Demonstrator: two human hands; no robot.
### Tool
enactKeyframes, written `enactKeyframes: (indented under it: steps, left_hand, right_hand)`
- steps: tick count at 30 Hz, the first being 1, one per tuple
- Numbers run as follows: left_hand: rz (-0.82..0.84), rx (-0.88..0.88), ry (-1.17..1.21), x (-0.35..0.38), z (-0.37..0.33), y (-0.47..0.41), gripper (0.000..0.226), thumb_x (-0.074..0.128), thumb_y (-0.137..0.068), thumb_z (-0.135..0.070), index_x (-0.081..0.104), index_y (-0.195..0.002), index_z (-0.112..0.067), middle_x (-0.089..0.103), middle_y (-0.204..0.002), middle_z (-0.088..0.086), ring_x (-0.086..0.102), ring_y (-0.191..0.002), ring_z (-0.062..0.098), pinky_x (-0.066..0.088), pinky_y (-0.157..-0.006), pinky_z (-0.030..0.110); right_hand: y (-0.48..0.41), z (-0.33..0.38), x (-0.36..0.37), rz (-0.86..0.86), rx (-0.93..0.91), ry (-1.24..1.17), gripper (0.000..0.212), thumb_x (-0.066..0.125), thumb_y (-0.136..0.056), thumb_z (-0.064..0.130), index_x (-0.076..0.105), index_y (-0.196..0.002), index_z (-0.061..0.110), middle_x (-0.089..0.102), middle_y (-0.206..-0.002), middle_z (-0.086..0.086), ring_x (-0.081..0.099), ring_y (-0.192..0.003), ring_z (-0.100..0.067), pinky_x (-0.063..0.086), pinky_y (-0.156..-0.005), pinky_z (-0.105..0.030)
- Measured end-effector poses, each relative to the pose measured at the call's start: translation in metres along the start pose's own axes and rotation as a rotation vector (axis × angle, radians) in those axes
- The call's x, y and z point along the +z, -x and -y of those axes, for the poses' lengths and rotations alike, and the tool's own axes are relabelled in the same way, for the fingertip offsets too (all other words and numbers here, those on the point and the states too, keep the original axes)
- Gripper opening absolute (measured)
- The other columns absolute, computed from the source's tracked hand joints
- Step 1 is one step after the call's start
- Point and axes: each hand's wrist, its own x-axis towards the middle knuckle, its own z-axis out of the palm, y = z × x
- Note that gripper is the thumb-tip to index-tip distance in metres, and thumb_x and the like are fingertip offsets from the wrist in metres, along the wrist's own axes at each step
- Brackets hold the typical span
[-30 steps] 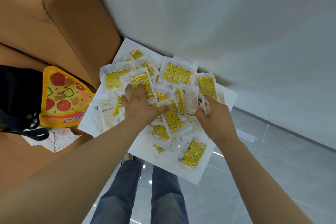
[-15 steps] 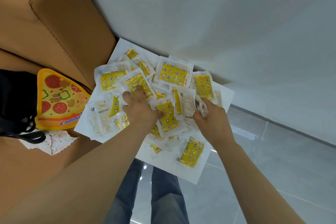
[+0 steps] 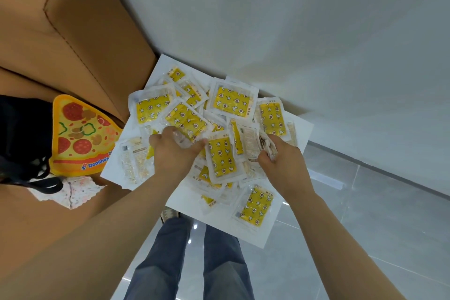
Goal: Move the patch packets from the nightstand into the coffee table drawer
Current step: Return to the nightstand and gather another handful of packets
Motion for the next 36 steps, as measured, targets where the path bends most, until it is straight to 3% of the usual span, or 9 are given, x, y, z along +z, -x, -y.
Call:
enactKeyframes:
  steps: [4,8,12,14,16,21,23,27,36]
  left_hand:
    - [-0.041,-0.292,0.172,-0.001,-0.001,-0.014,0.098,0.078,-0.064,-0.055,0.027,-0.135,-0.01,0.035,-0.138,0.015,0.051,-0.116,0.036,0.049,-0.093,0.042]
    - [0.039,-0.425,0.295,-0.003,-0.003,-0.026,0.116,0.081,-0.041,-0.069,0.042,-0.128,-0.003,0.06,-0.118,0.013,0.066,-0.095,0.03,0.058,-0.08,0.046]
    - [0.151,-0.531,0.559,0.002,-0.005,-0.028,0.062,0.085,-0.059,-0.047,0.058,-0.097,-0.006,0.063,-0.085,0.008,0.061,-0.066,0.018,0.059,-0.062,0.033]
    - [0.253,-0.585,0.645,0.004,-0.003,-0.028,0.049,0.083,-0.065,-0.045,0.056,-0.088,-0.011,0.055,-0.076,0.004,0.051,-0.059,0.014,0.05,-0.046,0.021]
    - [0.287,-0.589,0.636,0.006,-0.004,-0.027,0.044,0.08,-0.07,-0.043,0.052,-0.083,-0.012,0.049,-0.069,0.003,0.044,-0.055,0.013,0.044,-0.044,0.018]
    - [0.277,-0.497,0.586,0.012,0.001,-0.025,0.05,0.075,-0.079,-0.033,0.056,-0.113,-0.002,0.06,-0.096,0.012,0.058,-0.082,0.027,0.048,-0.059,0.031]
    - [0.291,-0.485,0.634,0.011,0.002,-0.025,0.041,0.073,-0.082,-0.022,0.056,-0.112,-0.001,0.062,-0.091,0.011,0.061,-0.08,0.025,0.051,-0.061,0.03]
    - [0.309,-0.447,0.652,0.005,0.004,-0.018,0.024,0.069,-0.084,-0.007,0.056,-0.105,-0.004,0.057,-0.081,0.006,0.055,-0.062,0.016,0.048,-0.044,0.02]
    - [0.224,-0.415,0.571,-0.013,0.014,-0.002,0.034,0.068,-0.083,-0.001,0.057,-0.115,-0.006,0.062,-0.115,0.015,0.063,-0.095,0.034,0.058,-0.047,0.03]
  right_hand:
    - [0.001,0.0,0.003,0.005,0.001,-0.006,0.036,0.05,-0.094,0.02,0.054,-0.13,0.021,0.067,-0.111,0.002,0.057,-0.085,-0.012,0.05,-0.074,-0.026]
    - [-0.001,0.0,0.005,0.001,-0.006,-0.007,0.035,0.051,-0.093,0.019,0.056,-0.128,0.02,0.068,-0.108,0.001,0.057,-0.081,-0.012,0.049,-0.07,-0.023]
    - [-0.001,0.0,0.008,0.0,-0.023,0.002,0.038,0.051,-0.092,0.017,0.055,-0.13,0.018,0.068,-0.108,0.0,0.057,-0.081,-0.013,0.04,-0.062,-0.014]
    - [-0.002,0.001,0.009,0.007,-0.017,0.011,0.04,0.051,-0.092,0.018,0.053,-0.132,0.019,0.068,-0.111,0.0,0.061,-0.088,-0.017,0.043,-0.068,-0.02]
    - [-0.003,0.001,0.01,0.01,-0.007,0.01,0.04,0.051,-0.092,0.018,0.053,-0.132,0.019,0.068,-0.111,0.0,0.062,-0.089,-0.017,0.044,-0.07,-0.022]
    - [-0.004,0.001,0.011,0.021,-0.004,0.001,0.039,0.051,-0.092,0.019,0.055,-0.131,0.021,0.069,-0.108,0.001,0.062,-0.086,-0.016,0.045,-0.069,-0.023]
    - [-0.004,0.002,0.011,0.021,-0.009,0.009,0.039,0.051,-0.092,0.019,0.055,-0.131,0.021,0.068,-0.108,0.0,0.06,-0.084,-0.015,0.044,-0.069,-0.023]
    - [-0.003,0.003,0.009,0.015,-0.007,0.019,0.041,0.05,-0.092,0.019,0.053,-0.133,0.02,0.068,-0.11,0.0,0.063,-0.09,-0.018,0.047,-0.072,-0.025]
    - [0.003,0.012,-0.004,0.006,-0.048,0.053,0.037,0.049,-0.093,0.017,0.055,-0.129,0.019,0.068,-0.104,-0.002,0.056,-0.078,-0.015,0.046,-0.067,-0.025]
